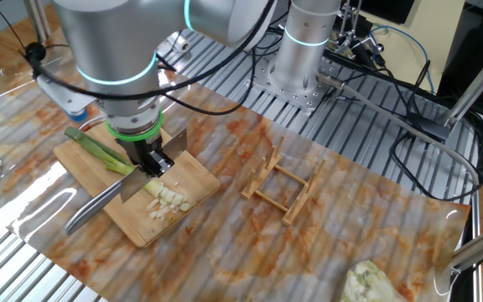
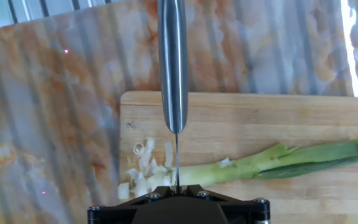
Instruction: Chop the scallions
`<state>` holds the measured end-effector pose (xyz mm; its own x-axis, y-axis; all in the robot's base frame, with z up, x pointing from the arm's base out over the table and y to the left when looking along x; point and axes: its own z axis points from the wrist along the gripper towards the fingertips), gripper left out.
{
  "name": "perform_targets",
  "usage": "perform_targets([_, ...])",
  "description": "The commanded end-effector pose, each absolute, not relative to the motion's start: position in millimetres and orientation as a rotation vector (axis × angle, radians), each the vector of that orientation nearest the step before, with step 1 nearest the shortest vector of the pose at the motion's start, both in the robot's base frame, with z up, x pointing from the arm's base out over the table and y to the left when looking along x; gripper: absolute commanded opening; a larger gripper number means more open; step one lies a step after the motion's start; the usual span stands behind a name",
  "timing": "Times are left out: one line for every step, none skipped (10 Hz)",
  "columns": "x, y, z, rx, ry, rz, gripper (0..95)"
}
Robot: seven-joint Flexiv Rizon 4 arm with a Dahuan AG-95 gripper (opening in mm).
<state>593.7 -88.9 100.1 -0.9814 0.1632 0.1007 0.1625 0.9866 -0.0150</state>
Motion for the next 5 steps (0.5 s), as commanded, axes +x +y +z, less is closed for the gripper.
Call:
perform_targets([595.1, -91.7, 93.8, -0.232, -3.031, -0.002, 0.0])
perform_targets([594.2, -92.1, 91.2, -0.233, -3.034, -0.005, 0.0])
perform_targets([593.6, -91.7, 90.5, -0.230, -3.037, -0.003, 0.0])
perform_targets([592.6, -91.6, 90.3, -0.229, -3.036, -0.002, 0.0])
perform_targets([591.8, -91.9, 89.9, -0.227, -3.036, 0.000, 0.0])
